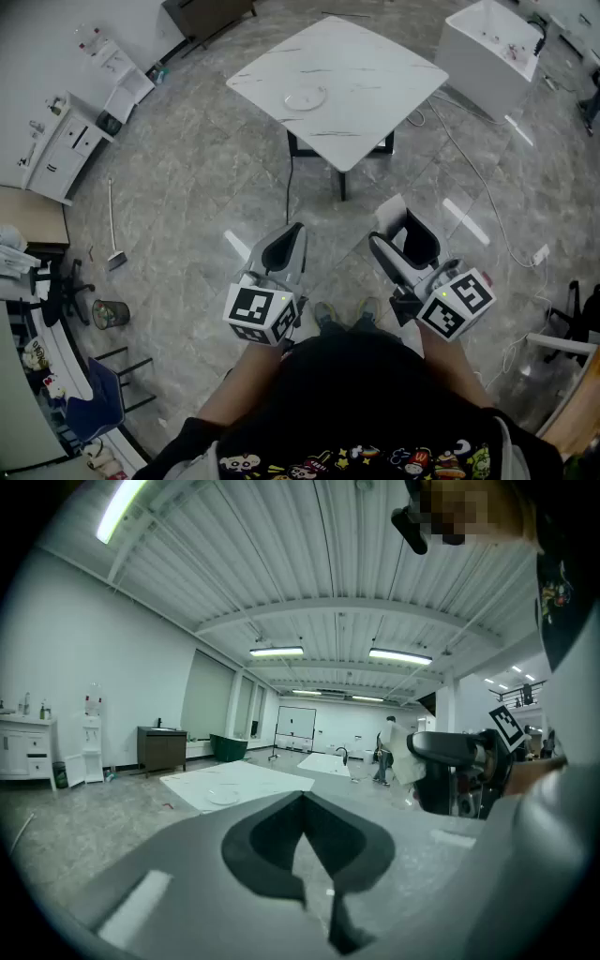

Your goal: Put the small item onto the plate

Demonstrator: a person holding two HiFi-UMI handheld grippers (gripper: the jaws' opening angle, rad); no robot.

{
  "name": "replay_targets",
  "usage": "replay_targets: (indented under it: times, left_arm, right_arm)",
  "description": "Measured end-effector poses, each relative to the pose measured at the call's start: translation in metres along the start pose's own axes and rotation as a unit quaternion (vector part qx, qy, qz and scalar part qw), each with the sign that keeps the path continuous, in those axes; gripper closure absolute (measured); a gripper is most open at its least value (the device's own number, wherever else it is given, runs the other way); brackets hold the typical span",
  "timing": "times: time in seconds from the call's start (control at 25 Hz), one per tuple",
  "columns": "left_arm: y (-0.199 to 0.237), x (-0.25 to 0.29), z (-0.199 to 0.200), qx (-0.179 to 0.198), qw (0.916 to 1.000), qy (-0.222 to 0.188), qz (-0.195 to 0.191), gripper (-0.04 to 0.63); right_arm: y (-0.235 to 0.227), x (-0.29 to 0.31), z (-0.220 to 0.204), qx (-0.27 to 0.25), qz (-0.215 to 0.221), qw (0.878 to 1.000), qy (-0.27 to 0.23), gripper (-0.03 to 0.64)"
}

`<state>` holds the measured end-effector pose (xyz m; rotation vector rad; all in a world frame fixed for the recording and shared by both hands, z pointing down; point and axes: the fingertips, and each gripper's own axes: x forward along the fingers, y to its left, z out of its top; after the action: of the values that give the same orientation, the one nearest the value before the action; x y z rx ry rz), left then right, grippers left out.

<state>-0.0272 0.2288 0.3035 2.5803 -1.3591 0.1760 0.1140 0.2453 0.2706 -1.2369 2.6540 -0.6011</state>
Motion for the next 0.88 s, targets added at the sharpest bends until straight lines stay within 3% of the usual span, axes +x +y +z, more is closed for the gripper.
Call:
replay_targets:
  times: [0.36,0.88]
  left_arm:
    - [-0.001,-0.003,0.013,0.001,0.9998,-0.018,0.007,0.595]
    - [-0.017,0.01,0.016,0.001,0.9994,-0.022,0.026,0.595]
  right_arm:
    - [0.002,0.001,0.002,-0.035,-0.014,0.999,0.005,0.285]
    - [-0.015,-0.01,0.002,-0.053,0.001,0.998,0.021,0.285]
